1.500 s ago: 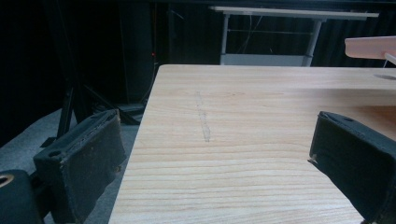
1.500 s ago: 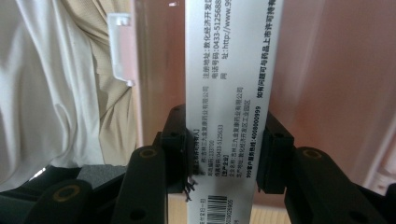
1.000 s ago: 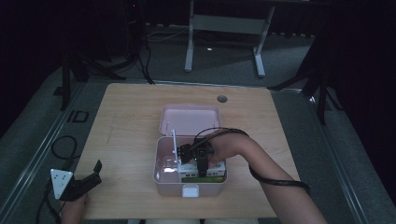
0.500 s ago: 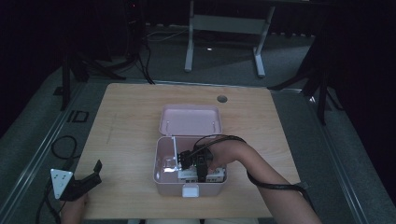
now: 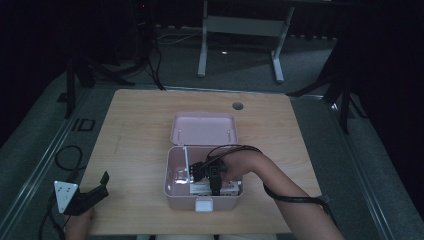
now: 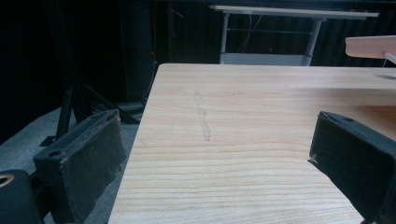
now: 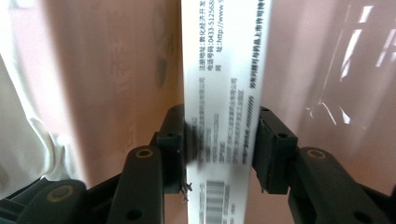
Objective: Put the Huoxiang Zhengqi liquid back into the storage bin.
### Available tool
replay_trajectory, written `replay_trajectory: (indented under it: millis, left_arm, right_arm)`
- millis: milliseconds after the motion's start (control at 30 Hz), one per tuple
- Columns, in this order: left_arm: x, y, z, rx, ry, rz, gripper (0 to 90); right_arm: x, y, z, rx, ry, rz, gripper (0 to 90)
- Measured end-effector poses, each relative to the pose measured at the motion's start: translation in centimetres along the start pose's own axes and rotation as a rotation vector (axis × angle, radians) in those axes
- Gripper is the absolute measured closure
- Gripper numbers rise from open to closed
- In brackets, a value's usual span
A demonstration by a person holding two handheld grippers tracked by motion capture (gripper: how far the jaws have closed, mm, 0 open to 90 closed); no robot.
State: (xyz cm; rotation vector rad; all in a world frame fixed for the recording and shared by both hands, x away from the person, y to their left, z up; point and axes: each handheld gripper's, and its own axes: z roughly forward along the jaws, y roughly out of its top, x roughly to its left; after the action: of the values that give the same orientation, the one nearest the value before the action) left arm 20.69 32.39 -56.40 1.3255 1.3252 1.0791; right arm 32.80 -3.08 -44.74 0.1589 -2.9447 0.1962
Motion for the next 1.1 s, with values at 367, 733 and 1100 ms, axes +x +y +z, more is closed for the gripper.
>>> replay_trajectory:
  millis: [367, 733, 1100]
  left_arm:
    - [0.0, 0.0, 0.0, 0.001, 0.002, 0.000, 3.4]
    - [0.0, 0.0, 0.0, 0.001, 0.002, 0.000, 3.4]
    - [-0.1, 0.0, 0.0, 0.001, 0.003, 0.001, 3.4]
  right_arm:
    - [0.5, -1.4, -3.8, -0.035, -0.053, 0.019, 56.4]
    - [1.0, -3.9, -7.2, -0.112, -0.090, 0.044, 56.6]
    - [0.7, -8.7, -9.8, -0.203, -0.125, 0.108, 56.7]
